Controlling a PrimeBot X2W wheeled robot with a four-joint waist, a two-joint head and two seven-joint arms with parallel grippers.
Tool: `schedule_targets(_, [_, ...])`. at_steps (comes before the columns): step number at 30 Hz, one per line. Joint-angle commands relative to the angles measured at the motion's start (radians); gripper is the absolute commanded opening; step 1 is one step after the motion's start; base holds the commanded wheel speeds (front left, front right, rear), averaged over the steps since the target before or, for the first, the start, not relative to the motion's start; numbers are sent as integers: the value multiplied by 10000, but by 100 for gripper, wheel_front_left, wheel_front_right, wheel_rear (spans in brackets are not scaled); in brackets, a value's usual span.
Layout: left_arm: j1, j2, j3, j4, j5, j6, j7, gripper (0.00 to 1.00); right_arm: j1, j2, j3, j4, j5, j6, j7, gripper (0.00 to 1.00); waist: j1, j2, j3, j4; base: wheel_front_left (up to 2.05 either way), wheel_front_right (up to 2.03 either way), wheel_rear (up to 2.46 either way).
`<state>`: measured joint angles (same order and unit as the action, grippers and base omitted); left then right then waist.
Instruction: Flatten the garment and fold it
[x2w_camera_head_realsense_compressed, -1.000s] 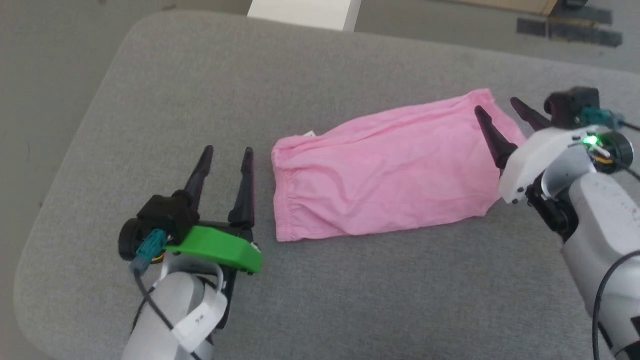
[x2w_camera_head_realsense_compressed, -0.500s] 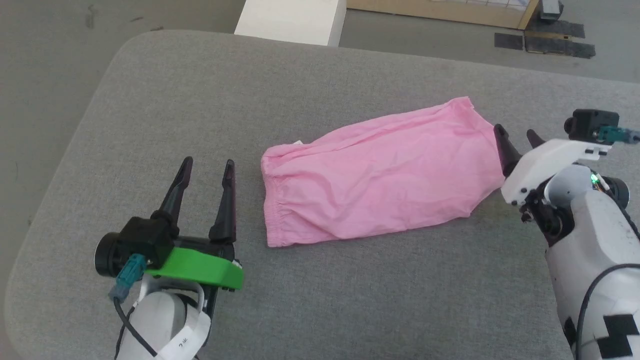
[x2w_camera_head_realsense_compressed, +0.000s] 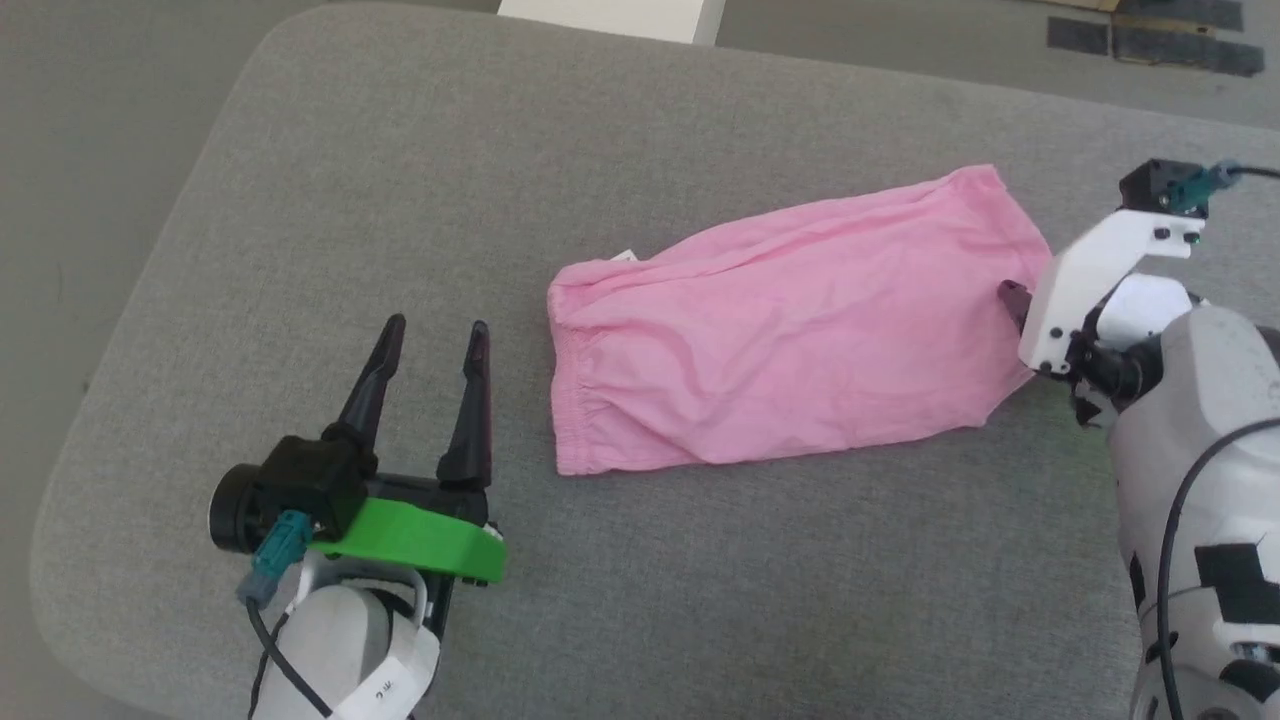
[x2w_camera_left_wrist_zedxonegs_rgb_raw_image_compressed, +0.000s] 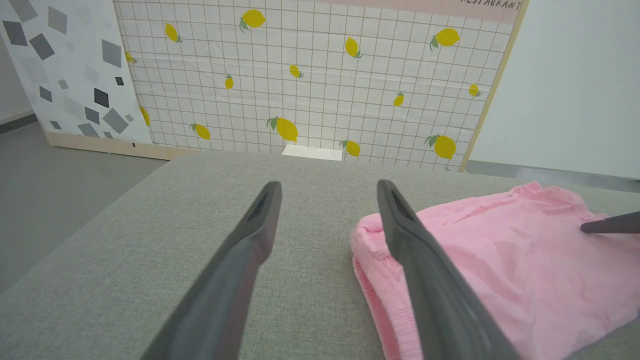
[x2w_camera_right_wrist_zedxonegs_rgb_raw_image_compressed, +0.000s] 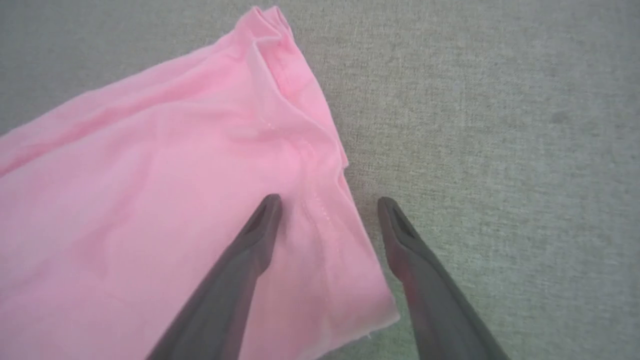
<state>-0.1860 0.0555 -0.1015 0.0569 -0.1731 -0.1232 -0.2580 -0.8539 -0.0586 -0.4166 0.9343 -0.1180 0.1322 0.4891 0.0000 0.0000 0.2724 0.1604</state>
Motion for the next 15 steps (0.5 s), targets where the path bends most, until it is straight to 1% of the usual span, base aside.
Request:
schedule_targets(1, [-118,-40,-24,-5,-51,-68,-37,100,-193,37,-73,-16,-259,-15,332,100,0,0,214,170,0,0,0])
schedule_targets(4, [-224,-46,-78,11,-66,-71,-37,100,-342,56,-104,-29,-729,-15,1206,100,0,0,369,270,0,0,0])
schedule_targets(7, [-267,-49,-131,30,-123,-72,-37,100,-392,70,6,17,-817,-15,1867,100,0,0,413,331,0,0,0])
schedule_targets(8, [-272,-49,-133,35,-145,-72,-37,100,-394,74,79,58,-776,-15,2103,67,0,0,414,343,0,0,0])
schedule_targets(9, [-271,-50,-132,45,-159,-73,-37,100,-396,76,177,96,-691,-15,2249,41,0,0,406,352,0,0,0])
schedule_targets(11, [-263,-50,-125,70,-171,-73,-37,100,-395,79,464,114,-418,-15,2342,0,0,0,380,362,0,0,0])
schedule_targets(15, [-242,-51,-97,132,-195,-73,-37,100,-142,81,826,-137,67,-15,2027,0,0,0,267,374,0,0,0])
